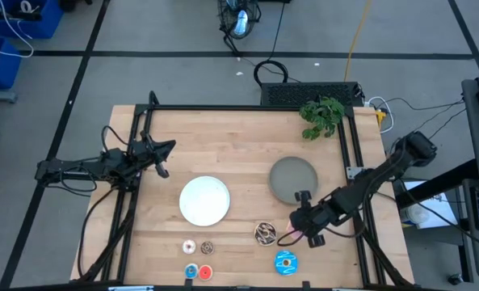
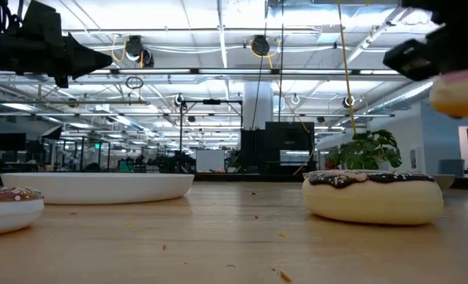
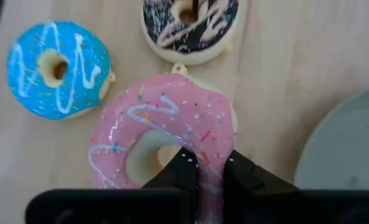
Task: Pick & Place donuts
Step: Put the big pink donut on the gray plate
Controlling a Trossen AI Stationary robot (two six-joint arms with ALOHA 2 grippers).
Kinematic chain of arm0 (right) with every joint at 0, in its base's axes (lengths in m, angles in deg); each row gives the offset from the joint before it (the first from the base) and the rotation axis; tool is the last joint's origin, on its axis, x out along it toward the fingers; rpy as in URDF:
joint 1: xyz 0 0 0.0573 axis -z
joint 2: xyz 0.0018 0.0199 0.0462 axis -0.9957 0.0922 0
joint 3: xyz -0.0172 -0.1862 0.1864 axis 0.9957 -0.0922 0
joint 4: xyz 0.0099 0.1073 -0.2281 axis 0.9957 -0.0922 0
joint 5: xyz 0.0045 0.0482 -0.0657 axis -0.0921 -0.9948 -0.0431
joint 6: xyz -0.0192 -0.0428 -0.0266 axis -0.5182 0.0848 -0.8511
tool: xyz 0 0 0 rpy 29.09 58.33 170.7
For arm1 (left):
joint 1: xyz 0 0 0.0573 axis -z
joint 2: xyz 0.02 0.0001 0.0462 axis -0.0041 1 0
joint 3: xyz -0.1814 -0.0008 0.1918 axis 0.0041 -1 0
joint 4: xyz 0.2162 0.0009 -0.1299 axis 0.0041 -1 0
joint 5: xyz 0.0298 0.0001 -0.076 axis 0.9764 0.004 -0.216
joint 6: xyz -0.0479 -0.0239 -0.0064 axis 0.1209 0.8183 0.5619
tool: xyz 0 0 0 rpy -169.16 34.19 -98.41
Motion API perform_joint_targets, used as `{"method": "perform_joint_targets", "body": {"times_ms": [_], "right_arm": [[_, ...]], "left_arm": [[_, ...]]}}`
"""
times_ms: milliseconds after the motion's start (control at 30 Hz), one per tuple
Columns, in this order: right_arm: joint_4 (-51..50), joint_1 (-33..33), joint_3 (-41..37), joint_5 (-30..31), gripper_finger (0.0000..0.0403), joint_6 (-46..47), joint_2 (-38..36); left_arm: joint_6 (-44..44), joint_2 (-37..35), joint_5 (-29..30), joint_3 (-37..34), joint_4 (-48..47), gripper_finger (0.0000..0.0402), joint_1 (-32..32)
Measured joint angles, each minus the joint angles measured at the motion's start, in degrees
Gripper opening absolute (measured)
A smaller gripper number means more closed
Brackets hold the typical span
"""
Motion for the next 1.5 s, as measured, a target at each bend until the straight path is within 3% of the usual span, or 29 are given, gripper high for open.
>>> {"method": "perform_joint_targets", "body": {"times_ms": [633,1500], "right_arm": [[-24.17,0.67,17.82,-3.33,0.0021,3.79,-1.95],[-25.5,1.09,18.36,-4.25,0.0022,5.74,-1.95]], "left_arm": [[-0.02,0.0,0.0,0.0,-0.39,0.0017,0.0],[-0.72,0.0,0.02,0.0,-2.73,0.0017,0.0]]}}
